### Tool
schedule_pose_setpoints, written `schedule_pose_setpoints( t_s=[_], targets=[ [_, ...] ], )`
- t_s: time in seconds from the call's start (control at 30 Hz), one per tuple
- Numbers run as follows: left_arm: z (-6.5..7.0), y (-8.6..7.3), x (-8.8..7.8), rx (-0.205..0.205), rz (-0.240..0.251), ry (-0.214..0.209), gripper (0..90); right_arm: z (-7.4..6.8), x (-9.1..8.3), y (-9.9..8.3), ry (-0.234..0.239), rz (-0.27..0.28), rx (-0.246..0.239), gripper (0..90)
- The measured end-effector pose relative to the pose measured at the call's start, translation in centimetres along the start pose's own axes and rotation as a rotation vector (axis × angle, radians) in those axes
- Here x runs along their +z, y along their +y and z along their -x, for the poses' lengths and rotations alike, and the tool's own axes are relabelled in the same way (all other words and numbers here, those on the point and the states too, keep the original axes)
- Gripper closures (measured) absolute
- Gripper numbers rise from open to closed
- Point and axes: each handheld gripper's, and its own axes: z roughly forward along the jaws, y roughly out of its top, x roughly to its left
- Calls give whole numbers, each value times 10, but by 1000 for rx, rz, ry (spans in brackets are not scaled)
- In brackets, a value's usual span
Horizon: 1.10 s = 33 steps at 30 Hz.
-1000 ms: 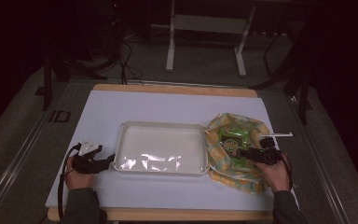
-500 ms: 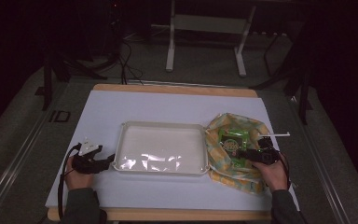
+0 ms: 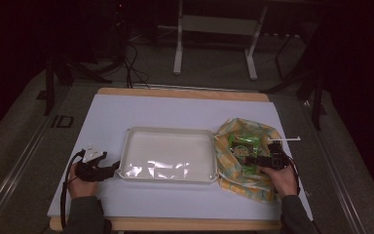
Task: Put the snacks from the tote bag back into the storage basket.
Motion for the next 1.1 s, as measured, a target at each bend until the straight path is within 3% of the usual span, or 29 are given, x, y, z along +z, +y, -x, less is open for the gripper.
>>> schedule_pose_setpoints(
  t_s=[0.37, 0.67, 0.87, 1.1],
  targets=[
    [0, 0, 0, 0, 0, 0, 324, 5, -1, 0, 85, 33, 56, 494],
    [0, 0, 0, -2, 1, 1, 322, 1, -12, 8, 148, 100, 81, 556],
    [0, 0, 0, -2, 1, 2, 320, -2, -10, 14, 172, 99, 86, 553],
    [0, 0, 0, -1, -2, 1, 317, -4, -13, 14, 246, 129, 102, 558]
  ],
)
